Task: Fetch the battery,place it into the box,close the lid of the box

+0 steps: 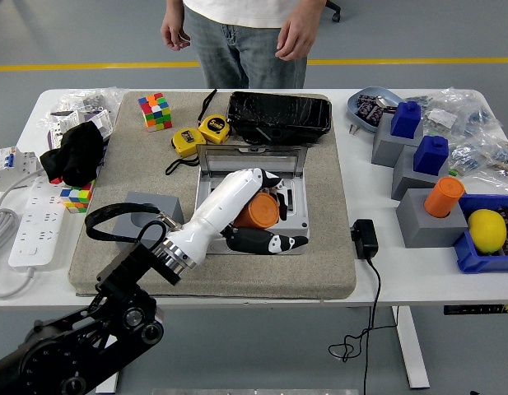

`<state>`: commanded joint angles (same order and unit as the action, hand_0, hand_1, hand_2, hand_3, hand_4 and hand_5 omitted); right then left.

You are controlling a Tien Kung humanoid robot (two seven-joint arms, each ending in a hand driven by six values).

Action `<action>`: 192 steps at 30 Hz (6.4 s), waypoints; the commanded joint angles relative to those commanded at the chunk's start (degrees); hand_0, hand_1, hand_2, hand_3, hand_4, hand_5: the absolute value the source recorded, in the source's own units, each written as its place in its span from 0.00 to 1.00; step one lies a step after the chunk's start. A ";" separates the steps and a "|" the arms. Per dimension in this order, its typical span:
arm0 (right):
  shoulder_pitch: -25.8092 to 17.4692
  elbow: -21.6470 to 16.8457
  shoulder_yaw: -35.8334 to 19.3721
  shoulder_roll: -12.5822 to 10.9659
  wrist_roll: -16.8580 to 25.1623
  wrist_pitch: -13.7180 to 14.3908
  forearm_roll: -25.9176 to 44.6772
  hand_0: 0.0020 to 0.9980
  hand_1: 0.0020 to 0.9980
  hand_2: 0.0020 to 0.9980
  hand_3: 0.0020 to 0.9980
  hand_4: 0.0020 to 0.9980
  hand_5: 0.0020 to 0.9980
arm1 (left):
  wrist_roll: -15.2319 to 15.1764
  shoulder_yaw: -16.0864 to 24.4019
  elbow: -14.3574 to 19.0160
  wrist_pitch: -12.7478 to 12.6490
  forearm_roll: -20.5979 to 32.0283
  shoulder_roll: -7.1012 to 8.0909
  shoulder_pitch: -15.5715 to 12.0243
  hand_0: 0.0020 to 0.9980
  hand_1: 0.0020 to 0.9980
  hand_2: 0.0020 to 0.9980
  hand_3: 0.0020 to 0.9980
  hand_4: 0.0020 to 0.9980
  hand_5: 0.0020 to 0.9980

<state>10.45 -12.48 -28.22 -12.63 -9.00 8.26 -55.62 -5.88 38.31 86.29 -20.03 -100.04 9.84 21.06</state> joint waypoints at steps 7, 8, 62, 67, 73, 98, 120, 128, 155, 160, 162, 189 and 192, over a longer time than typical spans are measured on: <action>0.28 0.05 0.80 -0.03 -0.08 -0.01 0.43 0.70 0.65 0.67 0.72 1.00 0.93 | -1.51 -2.95 -8.59 -1.58 1.97 -2.79 4.78 0.00 0.00 0.00 0.00 0.76 0.18; 0.31 0.08 0.89 -0.04 -0.08 0.00 0.51 0.70 0.65 0.67 0.72 1.00 0.93 | -1.61 -2.97 -9.18 -1.68 2.03 -3.00 5.12 0.00 0.00 0.00 0.00 0.76 0.18; 0.50 -0.01 1.83 -0.14 -0.03 -0.13 0.87 0.70 0.65 0.67 0.72 1.00 0.93 | -3.35 1.75 -26.54 -1.24 -1.46 -7.78 10.00 0.15 0.13 0.18 0.20 1.00 0.51; 0.51 0.01 1.79 -0.18 -0.02 -0.10 0.94 0.70 0.65 0.67 0.72 1.00 0.93 | -3.21 1.99 -26.42 -0.79 -1.89 -7.78 10.10 0.23 0.21 0.21 0.25 1.00 0.52; 0.45 0.06 1.80 -0.24 0.00 -0.06 1.03 0.70 0.65 0.67 0.72 1.00 0.93 | -2.55 2.11 -25.59 0.11 -3.35 -7.52 9.92 0.42 0.32 0.25 0.30 1.00 0.52; 0.31 0.04 0.73 -0.14 -0.05 -0.06 0.52 0.70 0.65 0.67 0.72 1.00 0.93 | 8.39 5.29 2.24 18.91 -1.93 -2.18 5.48 0.71 0.65 0.60 0.56 1.00 0.57; 0.12 0.10 1.49 0.02 0.07 -0.02 1.09 0.70 0.65 0.67 0.72 1.00 0.93 | 7.48 30.75 1.41 21.85 50.17 -7.07 2.75 0.83 0.86 0.83 0.78 1.00 0.85; 0.44 0.04 1.19 0.08 0.07 -0.13 0.99 0.70 0.65 0.67 0.72 1.00 0.93 | 3.06 22.98 -4.57 5.87 34.51 -4.76 6.25 1.00 0.96 0.86 0.82 1.00 0.93; 0.82 0.16 1.15 -0.02 -0.07 -0.15 1.11 0.70 0.65 0.67 0.72 1.00 0.93 | 12.93 13.47 -13.92 15.23 -29.96 -0.77 10.95 1.00 1.00 0.99 0.73 1.00 1.00; 0.70 0.20 1.30 -0.05 -0.08 -0.09 1.20 0.70 0.65 0.67 0.72 1.00 0.93 | 13.10 12.81 -13.59 15.60 -29.96 -0.51 10.52 1.00 1.00 0.99 0.73 1.00 1.00; 0.67 0.19 1.33 -0.07 -0.05 -0.09 1.21 0.70 0.65 0.67 0.72 1.00 0.93 | 12.92 12.59 -13.24 15.39 -29.96 -0.42 10.34 1.00 1.00 0.97 0.69 1.00 1.00; 0.71 0.24 1.18 -0.08 0.04 -0.10 1.24 0.70 0.65 0.67 0.72 1.00 0.93 | 12.35 4.83 -5.61 13.76 -29.96 1.84 8.56 1.00 1.00 0.91 0.65 1.00 1.00; 0.72 0.22 1.00 -0.05 0.01 -0.13 1.15 0.70 0.65 0.66 0.72 1.00 0.93 | 12.52 3.15 -4.84 13.82 -29.94 2.21 8.35 1.00 1.00 0.91 0.64 1.00 1.00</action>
<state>11.17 -12.26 -27.22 -12.68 -8.99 8.14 -54.48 6.64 41.46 81.45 -6.21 -129.98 12.05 29.40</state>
